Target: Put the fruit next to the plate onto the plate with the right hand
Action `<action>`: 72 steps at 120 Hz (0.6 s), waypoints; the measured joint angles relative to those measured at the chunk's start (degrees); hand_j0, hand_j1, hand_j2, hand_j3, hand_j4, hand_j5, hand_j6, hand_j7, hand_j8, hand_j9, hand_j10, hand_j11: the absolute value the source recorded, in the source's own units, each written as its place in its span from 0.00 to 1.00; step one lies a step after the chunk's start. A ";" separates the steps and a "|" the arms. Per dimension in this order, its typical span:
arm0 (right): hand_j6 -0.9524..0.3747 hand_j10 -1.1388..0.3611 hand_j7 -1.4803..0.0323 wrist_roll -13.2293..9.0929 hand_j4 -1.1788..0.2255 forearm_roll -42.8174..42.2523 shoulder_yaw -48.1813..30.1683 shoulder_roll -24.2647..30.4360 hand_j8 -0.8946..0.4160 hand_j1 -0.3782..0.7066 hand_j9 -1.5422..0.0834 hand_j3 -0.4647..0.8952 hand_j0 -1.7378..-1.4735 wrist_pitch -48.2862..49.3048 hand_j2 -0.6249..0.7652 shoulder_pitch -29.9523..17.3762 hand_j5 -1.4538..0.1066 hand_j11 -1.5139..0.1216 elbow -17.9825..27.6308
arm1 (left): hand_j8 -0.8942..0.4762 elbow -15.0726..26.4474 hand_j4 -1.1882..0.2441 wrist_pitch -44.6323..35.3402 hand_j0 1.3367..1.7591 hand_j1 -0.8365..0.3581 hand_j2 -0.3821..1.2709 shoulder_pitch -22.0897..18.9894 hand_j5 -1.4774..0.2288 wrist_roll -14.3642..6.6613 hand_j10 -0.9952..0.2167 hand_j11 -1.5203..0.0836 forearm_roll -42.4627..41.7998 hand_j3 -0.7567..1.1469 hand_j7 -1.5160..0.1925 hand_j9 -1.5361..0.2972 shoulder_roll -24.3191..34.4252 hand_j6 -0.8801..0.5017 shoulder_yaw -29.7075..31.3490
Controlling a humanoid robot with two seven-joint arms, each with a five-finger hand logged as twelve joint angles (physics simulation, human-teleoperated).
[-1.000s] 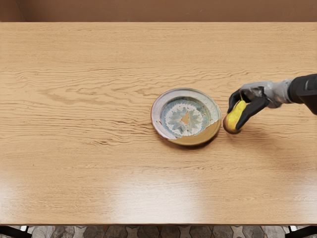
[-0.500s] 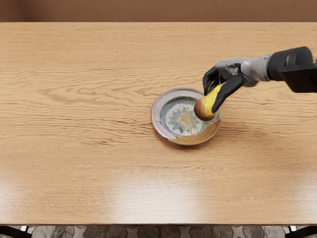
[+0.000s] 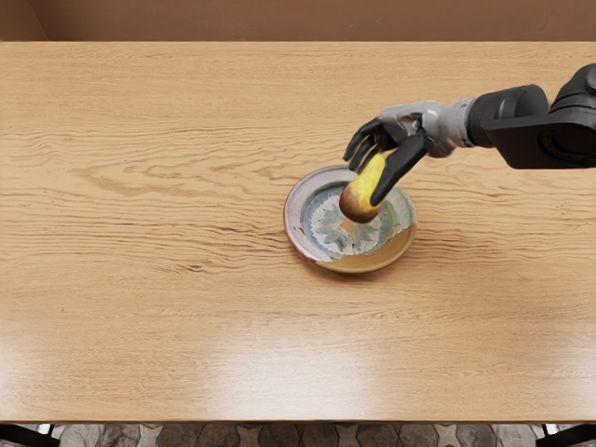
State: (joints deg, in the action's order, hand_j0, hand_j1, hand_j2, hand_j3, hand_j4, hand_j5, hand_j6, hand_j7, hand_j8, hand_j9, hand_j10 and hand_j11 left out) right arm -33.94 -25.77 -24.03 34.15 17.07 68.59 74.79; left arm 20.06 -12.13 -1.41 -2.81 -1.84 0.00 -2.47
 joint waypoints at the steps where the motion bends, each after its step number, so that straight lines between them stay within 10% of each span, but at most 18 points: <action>1: 0.36 0.38 0.49 0.00 0.44 0.02 0.00 -0.15 0.40 0.46 0.49 0.34 0.31 -0.35 0.70 -0.06 0.46 0.47 -0.03 | 0.65 0.00 0.82 0.00 0.76 0.99 0.23 0.00 0.86 0.00 0.82 0.94 0.00 0.40 0.88 0.83 0.00 0.63 0.00; 44: 0.65 0.69 0.89 0.02 0.77 1.25 -0.02 -1.37 0.63 0.10 0.87 0.34 0.30 -2.39 0.49 -0.93 0.85 0.85 -0.37 | 0.65 0.01 0.82 0.00 0.76 0.99 0.23 0.00 0.86 0.00 0.82 0.94 0.00 0.40 0.88 0.83 0.00 0.63 0.00; 72: 0.70 0.74 0.95 0.09 0.82 15.85 -0.92 19.15 0.67 0.05 0.92 0.34 0.30 15.29 0.46 -2.16 0.91 0.90 -0.27 | 0.65 -0.04 0.82 -0.01 0.76 0.99 0.23 2.00 0.86 -0.06 0.82 0.94 0.10 0.40 0.88 0.83 0.00 0.63 0.04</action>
State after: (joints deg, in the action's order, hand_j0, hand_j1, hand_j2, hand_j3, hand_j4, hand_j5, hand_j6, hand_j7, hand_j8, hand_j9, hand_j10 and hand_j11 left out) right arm -33.85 -9.91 -24.95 53.30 32.35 66.44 74.52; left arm 20.02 -12.14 0.60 -2.87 -1.75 0.00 -2.43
